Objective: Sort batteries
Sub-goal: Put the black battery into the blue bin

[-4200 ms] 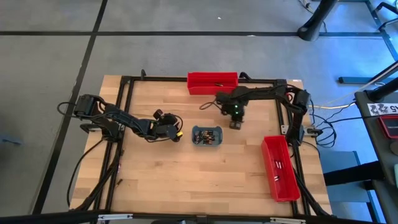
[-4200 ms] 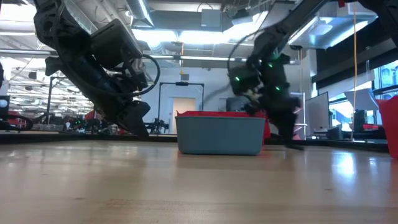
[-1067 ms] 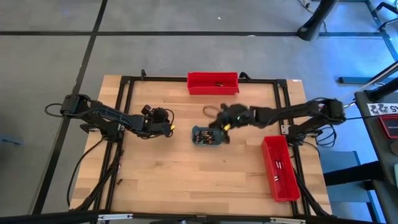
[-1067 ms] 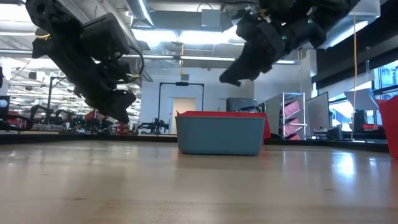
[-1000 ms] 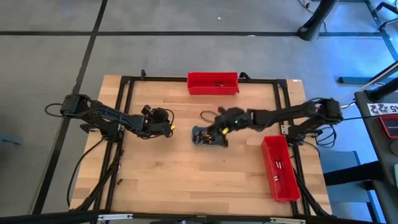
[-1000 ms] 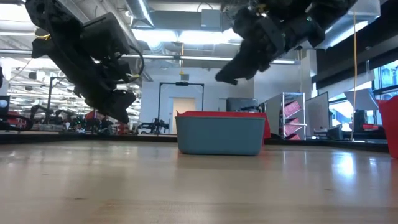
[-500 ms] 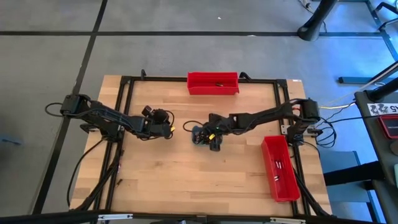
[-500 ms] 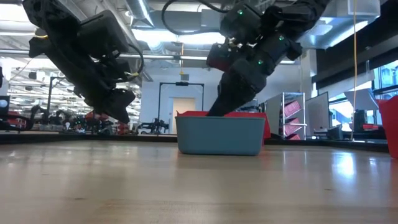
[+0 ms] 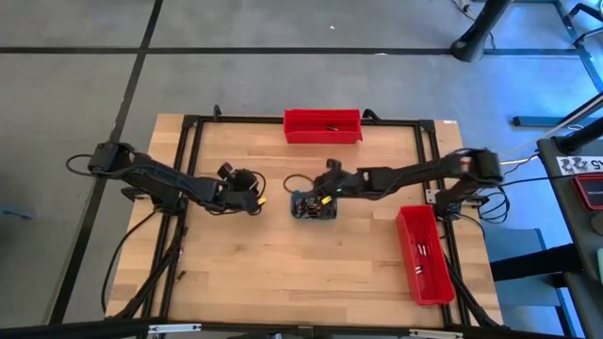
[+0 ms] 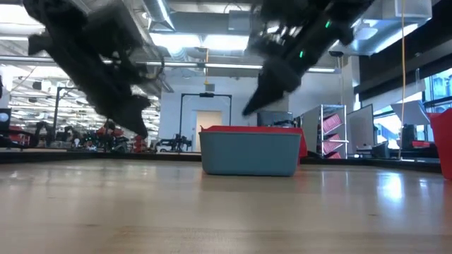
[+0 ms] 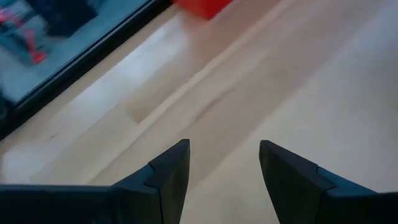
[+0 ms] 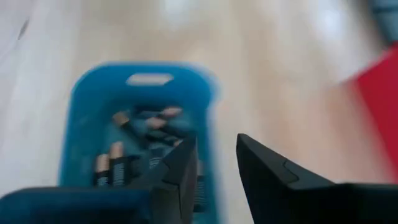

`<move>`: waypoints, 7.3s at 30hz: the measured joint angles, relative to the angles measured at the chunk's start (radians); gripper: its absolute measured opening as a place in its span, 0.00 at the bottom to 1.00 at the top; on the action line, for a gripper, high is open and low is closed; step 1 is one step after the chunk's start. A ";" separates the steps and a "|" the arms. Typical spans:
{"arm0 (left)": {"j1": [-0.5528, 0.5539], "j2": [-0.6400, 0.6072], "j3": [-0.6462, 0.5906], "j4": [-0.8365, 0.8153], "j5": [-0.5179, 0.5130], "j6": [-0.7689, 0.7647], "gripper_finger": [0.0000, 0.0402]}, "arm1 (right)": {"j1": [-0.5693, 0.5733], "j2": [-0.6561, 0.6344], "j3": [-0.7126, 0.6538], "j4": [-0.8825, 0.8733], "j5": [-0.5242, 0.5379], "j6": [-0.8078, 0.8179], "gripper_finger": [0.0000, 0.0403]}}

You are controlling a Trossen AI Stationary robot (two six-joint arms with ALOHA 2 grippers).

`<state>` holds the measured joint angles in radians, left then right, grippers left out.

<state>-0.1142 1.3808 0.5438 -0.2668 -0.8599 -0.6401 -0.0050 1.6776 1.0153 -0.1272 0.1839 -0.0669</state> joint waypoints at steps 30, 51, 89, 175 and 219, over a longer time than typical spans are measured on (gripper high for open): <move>-0.691 0.273 0.629 -0.940 0.779 -0.775 0.46 | 0.204 0.022 -0.264 0.985 -0.180 0.041 0.29; -0.932 0.377 0.472 -0.780 1.135 -1.240 0.46 | 0.529 0.022 -0.263 1.076 0.227 0.091 0.29; -0.791 0.254 0.279 -0.277 0.597 -0.744 0.03 | 0.529 0.022 -0.262 0.953 0.139 0.193 0.29; -0.857 0.476 0.170 1.246 -0.156 0.585 0.08 | 0.510 0.366 0.247 0.657 0.004 0.095 0.56; -0.802 0.472 0.171 0.937 -0.167 0.138 0.38 | 0.246 0.142 0.245 -0.282 0.231 0.617 0.10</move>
<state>-0.9157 1.8530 0.7143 0.6704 -1.0271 -0.5018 0.2414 1.8194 1.2606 -0.4094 0.4146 0.5497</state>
